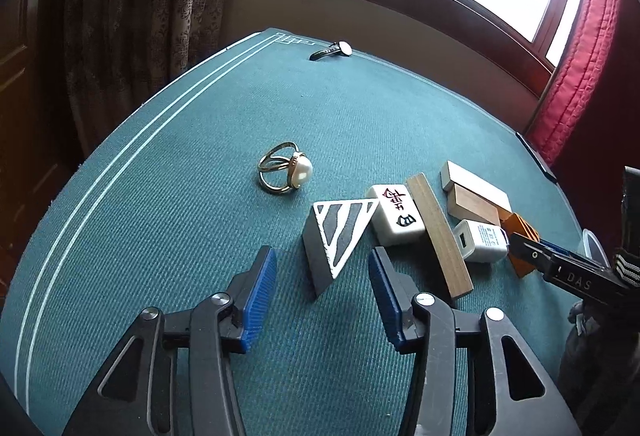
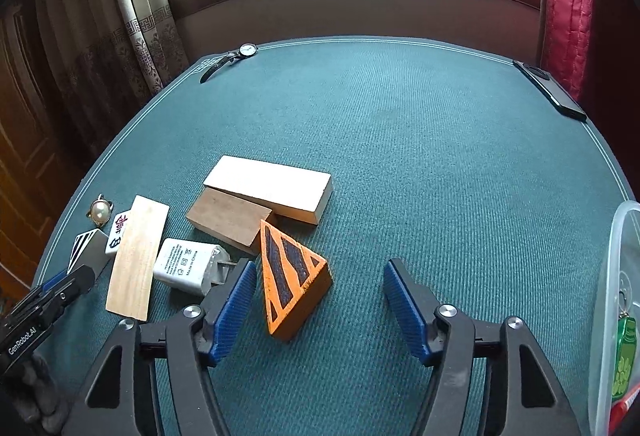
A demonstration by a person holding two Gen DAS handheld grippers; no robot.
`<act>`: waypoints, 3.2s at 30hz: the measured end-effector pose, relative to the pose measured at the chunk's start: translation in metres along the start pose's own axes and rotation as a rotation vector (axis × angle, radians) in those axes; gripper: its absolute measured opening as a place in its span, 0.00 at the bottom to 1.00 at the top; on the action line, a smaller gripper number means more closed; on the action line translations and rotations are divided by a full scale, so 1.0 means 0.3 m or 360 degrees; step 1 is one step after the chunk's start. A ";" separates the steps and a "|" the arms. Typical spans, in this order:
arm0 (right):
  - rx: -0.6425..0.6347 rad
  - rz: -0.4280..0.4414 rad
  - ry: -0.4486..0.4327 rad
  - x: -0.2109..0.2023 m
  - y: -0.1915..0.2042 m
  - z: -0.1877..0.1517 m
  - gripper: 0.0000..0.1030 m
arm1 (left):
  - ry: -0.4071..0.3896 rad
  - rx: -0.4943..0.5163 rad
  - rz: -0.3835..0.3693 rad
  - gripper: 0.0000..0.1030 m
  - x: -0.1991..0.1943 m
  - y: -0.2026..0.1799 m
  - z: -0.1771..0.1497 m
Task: Organize rigid objects
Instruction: 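Grasp the white triangular block with the left gripper while the right grasps the orange triangle, then carry the orange triangular block into the bowl and release it with the right gripper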
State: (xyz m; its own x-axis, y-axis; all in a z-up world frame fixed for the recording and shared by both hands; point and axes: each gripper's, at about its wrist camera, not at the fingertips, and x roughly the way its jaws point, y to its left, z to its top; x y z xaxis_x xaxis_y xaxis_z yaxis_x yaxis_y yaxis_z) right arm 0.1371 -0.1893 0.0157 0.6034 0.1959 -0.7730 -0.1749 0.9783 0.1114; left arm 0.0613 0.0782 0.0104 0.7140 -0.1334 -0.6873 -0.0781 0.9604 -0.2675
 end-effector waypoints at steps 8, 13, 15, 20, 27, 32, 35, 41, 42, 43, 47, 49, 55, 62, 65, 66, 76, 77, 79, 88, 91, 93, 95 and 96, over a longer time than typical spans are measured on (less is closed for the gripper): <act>-0.0105 -0.0036 -0.0021 0.000 0.027 -0.002 0.36 | -0.0008 0.0027 0.0027 0.49 0.022 -0.010 0.041; -0.0131 -0.0050 -0.0026 -0.013 0.026 -0.019 0.31 | 0.0002 0.0085 0.0017 0.49 0.050 -0.040 0.049; -0.0139 -0.0052 -0.0027 -0.020 0.025 -0.028 0.30 | 0.0002 0.0093 0.0020 0.49 0.059 -0.042 0.053; -0.0101 -0.0026 -0.0020 -0.040 0.011 -0.051 0.30 | 0.0009 0.0085 0.0000 0.35 0.076 -0.032 0.063; -0.0041 0.0009 -0.0005 -0.076 -0.011 -0.088 0.30 | -0.0042 0.0103 0.0000 0.34 0.050 -0.038 0.059; -0.0003 0.0021 -0.0009 -0.110 -0.030 -0.109 0.30 | -0.0056 0.0083 -0.0012 0.33 0.026 -0.038 0.048; 0.0019 0.0030 -0.0023 -0.135 -0.043 -0.117 0.30 | -0.0062 0.0077 -0.0020 0.33 0.008 -0.041 0.044; 0.0063 0.0042 -0.0068 -0.192 -0.071 -0.127 0.30 | -0.0083 0.0079 -0.0018 0.33 -0.033 -0.052 0.035; 0.0072 0.0044 -0.0078 -0.203 -0.078 -0.129 0.30 | -0.0086 0.0081 -0.0018 0.33 -0.040 -0.055 0.035; 0.0082 0.0046 -0.0090 -0.215 -0.084 -0.131 0.30 | -0.0090 0.0083 -0.0018 0.33 -0.046 -0.057 0.035; 0.0123 0.0042 -0.0132 -0.256 -0.115 -0.139 0.30 | -0.0102 0.0094 -0.0022 0.33 -0.072 -0.078 0.033; 0.0142 0.0034 -0.0152 -0.271 -0.132 -0.144 0.30 | -0.0107 0.0104 -0.0028 0.33 -0.083 -0.094 0.034; 0.0213 -0.0007 -0.0200 -0.318 -0.191 -0.165 0.30 | -0.0115 0.0155 -0.0055 0.33 -0.108 -0.160 0.030; 0.0299 -0.0076 -0.0292 -0.389 -0.280 -0.185 0.30 | -0.0119 0.0229 -0.0094 0.33 -0.131 -0.252 0.027; 0.0353 -0.0115 -0.0327 -0.419 -0.338 -0.197 0.31 | -0.0124 0.0264 -0.0111 0.33 -0.144 -0.293 0.024; 0.0374 -0.0129 -0.0336 -0.426 -0.357 -0.201 0.31 | -0.0125 0.0275 -0.0116 0.33 -0.147 -0.307 0.022; 0.0552 -0.0280 -0.0404 -0.494 -0.539 -0.255 0.31 | -0.0096 0.0383 -0.0160 0.33 -0.151 -0.440 0.000; 0.0566 -0.0295 -0.0407 -0.498 -0.559 -0.261 0.31 | -0.0093 0.0394 -0.0164 0.33 -0.151 -0.453 -0.001; 0.0593 -0.0325 -0.0413 -0.504 -0.592 -0.269 0.31 | -0.0090 0.0415 -0.0172 0.33 -0.151 -0.478 -0.004; 0.0721 -0.0411 -0.0448 -0.522 -0.705 -0.305 0.48 | -0.0076 0.0516 -0.0234 0.33 -0.154 -0.602 -0.017; 0.0726 -0.0440 -0.0442 -0.519 -0.714 -0.326 0.48 | -0.0072 0.0558 -0.0260 0.33 -0.152 -0.652 -0.020; 0.0718 -0.0449 -0.0439 -0.519 -0.716 -0.340 0.48 | -0.0071 0.0590 -0.0283 0.33 -0.153 -0.687 -0.022; 0.0713 -0.0449 -0.0439 -0.521 -0.719 -0.352 0.48 | -0.0072 0.0628 -0.0309 0.33 -0.156 -0.726 -0.026; 0.0711 -0.0455 -0.0442 -0.525 -0.722 -0.358 0.48 | -0.0072 0.0648 -0.0321 0.33 -0.157 -0.746 -0.028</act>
State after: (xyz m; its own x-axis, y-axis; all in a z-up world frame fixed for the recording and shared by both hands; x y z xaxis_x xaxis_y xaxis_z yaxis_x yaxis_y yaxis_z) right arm -0.0038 -0.4393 0.0462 0.7696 -0.1278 -0.6257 0.3324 0.9167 0.2216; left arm 0.0394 -0.1326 0.0970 0.7173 -0.3257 -0.6160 0.3391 0.9354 -0.0998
